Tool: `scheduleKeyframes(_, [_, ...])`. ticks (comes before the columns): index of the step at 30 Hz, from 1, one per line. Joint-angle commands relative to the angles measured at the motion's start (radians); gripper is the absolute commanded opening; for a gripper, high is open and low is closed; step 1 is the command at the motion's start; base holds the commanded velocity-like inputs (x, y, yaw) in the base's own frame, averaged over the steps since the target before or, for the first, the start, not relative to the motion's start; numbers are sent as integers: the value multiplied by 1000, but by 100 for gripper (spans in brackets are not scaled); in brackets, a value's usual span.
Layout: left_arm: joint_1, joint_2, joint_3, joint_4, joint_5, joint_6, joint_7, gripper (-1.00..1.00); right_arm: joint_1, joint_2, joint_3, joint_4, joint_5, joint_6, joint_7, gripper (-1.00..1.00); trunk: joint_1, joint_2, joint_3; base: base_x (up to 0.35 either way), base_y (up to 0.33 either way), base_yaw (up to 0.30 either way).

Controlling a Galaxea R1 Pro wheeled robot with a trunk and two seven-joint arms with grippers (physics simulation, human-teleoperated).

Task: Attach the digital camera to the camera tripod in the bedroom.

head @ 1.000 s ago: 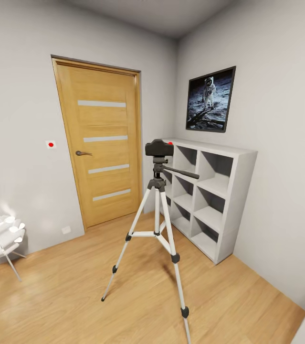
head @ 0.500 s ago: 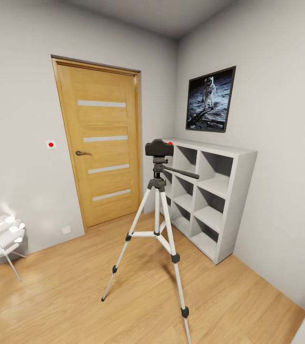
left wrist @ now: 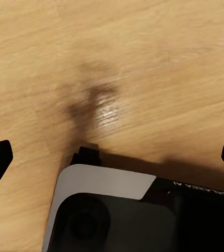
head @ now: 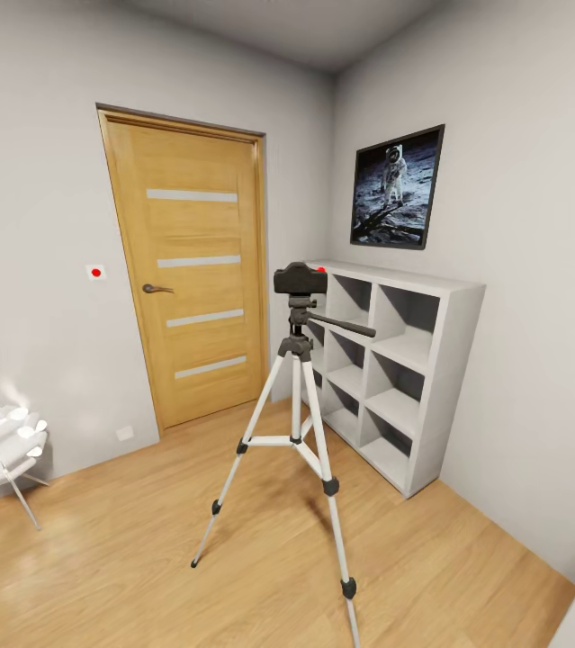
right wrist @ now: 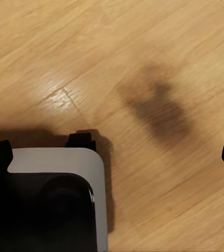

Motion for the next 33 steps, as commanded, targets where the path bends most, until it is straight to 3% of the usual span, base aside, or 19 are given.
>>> scheduleKeyframes(1, [-1, 0, -3, 1, 7, -2, -2, 100, -1, -1, -8, 3, 10, -6, 2, 100, 0, -1, -1, 0, 0, 0])
scheduleKeyframes(33, [-1, 1, -3, 0, 8, -2, -2, 100, -1, 1, -7, 4, 13, -7, 1, 100, 0, -1, 3, 0, 0, 0])
